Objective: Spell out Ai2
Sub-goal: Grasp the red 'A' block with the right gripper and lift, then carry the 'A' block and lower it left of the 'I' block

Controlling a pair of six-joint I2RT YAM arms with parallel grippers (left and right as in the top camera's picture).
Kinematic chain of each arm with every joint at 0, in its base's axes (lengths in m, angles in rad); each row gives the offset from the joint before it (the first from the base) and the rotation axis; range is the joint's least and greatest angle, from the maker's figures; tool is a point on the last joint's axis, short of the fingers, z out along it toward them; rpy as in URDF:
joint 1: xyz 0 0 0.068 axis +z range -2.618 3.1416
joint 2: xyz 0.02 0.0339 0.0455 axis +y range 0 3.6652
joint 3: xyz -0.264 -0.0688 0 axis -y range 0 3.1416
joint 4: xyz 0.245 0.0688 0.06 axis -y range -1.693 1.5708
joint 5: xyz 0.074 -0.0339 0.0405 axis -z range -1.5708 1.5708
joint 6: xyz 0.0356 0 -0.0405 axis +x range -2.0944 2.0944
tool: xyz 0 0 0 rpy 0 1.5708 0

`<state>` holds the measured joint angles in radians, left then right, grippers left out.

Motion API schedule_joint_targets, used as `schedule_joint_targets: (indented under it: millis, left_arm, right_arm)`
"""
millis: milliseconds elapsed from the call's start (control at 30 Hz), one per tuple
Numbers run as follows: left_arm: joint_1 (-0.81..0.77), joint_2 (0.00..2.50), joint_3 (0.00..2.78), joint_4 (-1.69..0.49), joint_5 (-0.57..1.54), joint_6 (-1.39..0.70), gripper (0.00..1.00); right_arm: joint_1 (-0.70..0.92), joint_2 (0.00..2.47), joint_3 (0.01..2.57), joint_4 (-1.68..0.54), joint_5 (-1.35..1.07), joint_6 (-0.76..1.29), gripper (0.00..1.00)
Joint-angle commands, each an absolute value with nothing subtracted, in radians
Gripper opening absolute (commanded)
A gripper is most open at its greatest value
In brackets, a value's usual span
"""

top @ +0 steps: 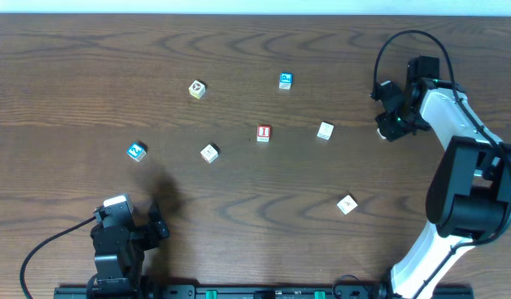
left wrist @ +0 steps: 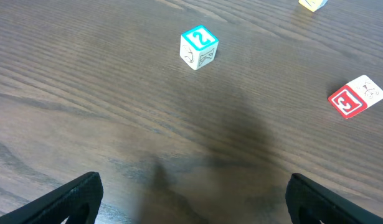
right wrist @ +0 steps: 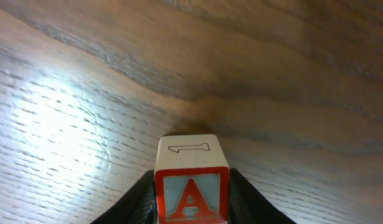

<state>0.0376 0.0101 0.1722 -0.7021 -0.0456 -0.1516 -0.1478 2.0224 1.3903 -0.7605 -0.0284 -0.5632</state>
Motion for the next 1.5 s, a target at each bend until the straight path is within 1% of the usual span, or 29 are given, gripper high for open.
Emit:
schedule_joint_targets:
  millis: [0,33,67,167,200,300,333,433,567,633,800,967,1133,1300,1467]
  left_arm:
    - [0.041,0.004,0.160,-0.706,-0.059,-0.134,0.96]
    - [0.041,0.004,0.160,-0.706,-0.059,-0.134,0.95]
    - [0.041,0.004,0.160,-0.706,-0.059,-0.134,0.95]
    - [0.041,0.004,0.160,-0.706,-0.059,-0.134,0.95]
    - [0.041,0.004,0.160,-0.706,-0.059,-0.134,0.96]
    - [0.041,0.004,0.160,-0.706,-0.059,-0.134,0.95]
    - [0.041,0.004,0.160,-0.706,-0.059,-0.134,0.96]
    - [0.041,0.004,0.160,-0.706,-0.059,-0.134,0.95]
    - [0.041,0.004,0.160,-0.706,-0.059,-0.134,0.95]
    - [0.041,0.004,0.160,-0.706,-0.059,-0.134,0.95]
    - [0.041,0.004,0.160,-0.706,-0.059,-0.134,0.95]
    - [0.041,0.004,0.160,-0.706,-0.059,-0.134,0.95]
    - [0.041,0.004,0.160,-0.706,-0.059,-0.134,0.95]
    - [0.041,0.004,0.160,-0.706,-0.059,-0.134,0.96]
    - [0.041,0.004,0.160,-0.706,-0.059,-0.134,0.95]
  right_arm:
    - [-0.149,2.031,1.382,-0.747,-0.091,-0.462,0.26]
    - [-0.141,2.031,1.382,-0.734,-0.095,-0.418,0.22]
    - [-0.130,2.031,1.382,-0.716,-0.096,-0.365,0.22]
    - [-0.080,2.031,1.396,-0.694,-0.095,-0.265,0.11]
    - [-0.061,2.030,1.405,-0.694,-0.095,-0.245,0.10]
    - [0.022,2.018,1.454,-0.712,-0.095,-0.161,0.02]
    - [0.051,2.010,1.479,-0.725,-0.095,-0.129,0.02]
    - [0.142,1.986,1.580,-0.767,-0.069,-0.032,0.01]
    - [0.279,1.958,1.742,-0.855,0.057,0.124,0.02]
    - [0.348,1.957,1.792,-0.888,0.060,0.178,0.02]
    - [0.531,1.976,1.803,-0.936,0.060,0.414,0.02]
    - [0.667,2.039,1.803,-0.903,0.094,0.570,0.01]
    - [0.719,2.112,1.803,-0.891,0.127,0.724,0.02]
    - [0.722,2.193,1.803,-0.890,0.156,0.837,0.02]
    - [0.717,2.227,1.803,-0.865,0.169,0.849,0.01]
